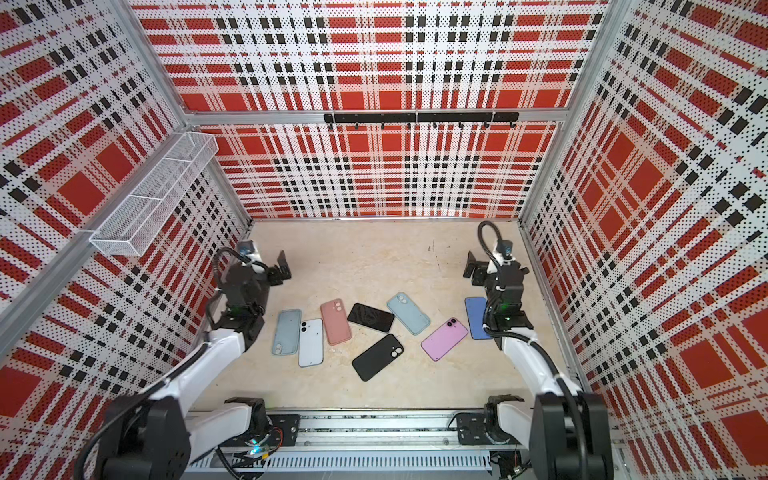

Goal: Put the phone into the phone case

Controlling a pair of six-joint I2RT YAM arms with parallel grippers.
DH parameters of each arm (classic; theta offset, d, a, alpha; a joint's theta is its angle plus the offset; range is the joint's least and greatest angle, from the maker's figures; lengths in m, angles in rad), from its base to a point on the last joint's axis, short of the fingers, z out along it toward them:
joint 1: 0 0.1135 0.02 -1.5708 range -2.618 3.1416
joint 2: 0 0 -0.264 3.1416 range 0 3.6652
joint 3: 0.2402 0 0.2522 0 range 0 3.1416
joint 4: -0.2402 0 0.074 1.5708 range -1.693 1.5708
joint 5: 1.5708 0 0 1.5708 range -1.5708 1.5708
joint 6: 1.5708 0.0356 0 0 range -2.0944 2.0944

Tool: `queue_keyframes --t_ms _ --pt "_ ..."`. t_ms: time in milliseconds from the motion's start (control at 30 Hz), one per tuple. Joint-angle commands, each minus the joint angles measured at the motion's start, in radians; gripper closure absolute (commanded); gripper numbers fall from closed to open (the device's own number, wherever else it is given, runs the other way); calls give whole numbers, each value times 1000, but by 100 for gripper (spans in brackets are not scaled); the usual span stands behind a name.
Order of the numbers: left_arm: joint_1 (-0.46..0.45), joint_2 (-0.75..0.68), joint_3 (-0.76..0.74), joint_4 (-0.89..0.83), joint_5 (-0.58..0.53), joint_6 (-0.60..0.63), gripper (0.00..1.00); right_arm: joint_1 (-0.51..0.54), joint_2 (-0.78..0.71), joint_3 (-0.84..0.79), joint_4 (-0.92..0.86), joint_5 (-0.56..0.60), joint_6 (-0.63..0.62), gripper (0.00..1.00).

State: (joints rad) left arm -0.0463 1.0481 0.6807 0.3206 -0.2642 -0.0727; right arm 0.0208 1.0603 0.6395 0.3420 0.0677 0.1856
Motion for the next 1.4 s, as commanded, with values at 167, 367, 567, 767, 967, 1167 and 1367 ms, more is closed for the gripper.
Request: queue_keyframes --t_ms 167,367,567,767,967,1167,1367 --pt "181 -217 224 -426 385 -353 1 -21 -148 123 -378 -287 338 0" --pt "-46 -176 322 -740 432 -216 1 75 -91 290 -877 -211 162 0" --pt "-354 -158 184 -764 326 -284 1 141 -31 333 -1220 -114 201 0" --pt "-650 -59 135 -743 258 -317 1 145 13 239 -1261 -138 273 0" --pt "-948 60 122 -641 195 -188 1 145 113 240 -1219 -161 228 0" --pt "-1110 253 238 -639 163 -71 1 145 195 278 -1216 -160 230 0" --pt "-1150 564 534 -796 143 -32 1 79 169 307 -1206 -108 345 0"
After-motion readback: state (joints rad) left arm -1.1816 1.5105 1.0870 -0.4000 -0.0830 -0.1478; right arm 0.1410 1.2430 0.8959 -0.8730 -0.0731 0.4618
